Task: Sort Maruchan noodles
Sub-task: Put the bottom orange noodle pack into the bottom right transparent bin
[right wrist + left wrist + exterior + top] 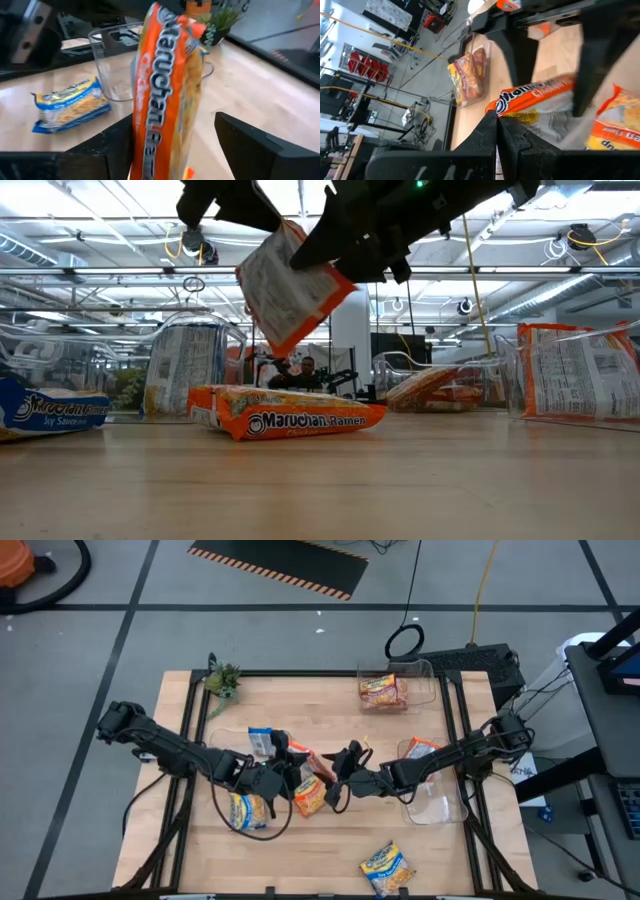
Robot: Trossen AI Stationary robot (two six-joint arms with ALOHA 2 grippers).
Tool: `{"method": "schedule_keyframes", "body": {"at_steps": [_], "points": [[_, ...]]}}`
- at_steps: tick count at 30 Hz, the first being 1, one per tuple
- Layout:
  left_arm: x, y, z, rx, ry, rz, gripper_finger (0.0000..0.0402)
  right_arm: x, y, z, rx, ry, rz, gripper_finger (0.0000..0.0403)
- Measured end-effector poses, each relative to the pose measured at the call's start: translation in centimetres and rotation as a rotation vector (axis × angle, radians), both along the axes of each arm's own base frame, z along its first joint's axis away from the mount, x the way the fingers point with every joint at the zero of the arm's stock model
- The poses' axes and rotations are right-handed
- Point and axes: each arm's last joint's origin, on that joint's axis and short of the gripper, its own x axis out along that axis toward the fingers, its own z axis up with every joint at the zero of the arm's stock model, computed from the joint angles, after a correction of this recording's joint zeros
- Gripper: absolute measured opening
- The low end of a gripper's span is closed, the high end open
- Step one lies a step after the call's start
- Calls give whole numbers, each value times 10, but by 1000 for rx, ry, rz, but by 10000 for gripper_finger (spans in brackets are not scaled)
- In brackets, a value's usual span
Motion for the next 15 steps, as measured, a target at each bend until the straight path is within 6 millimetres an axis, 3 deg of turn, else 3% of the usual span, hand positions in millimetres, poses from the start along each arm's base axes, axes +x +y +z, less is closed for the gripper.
{"method": "schedule_keyframes", "body": {"at_steps": [15], "points": [[-6, -21, 2, -27, -34, -69, 3, 0, -2, -1, -139, 71, 39, 213]]}}
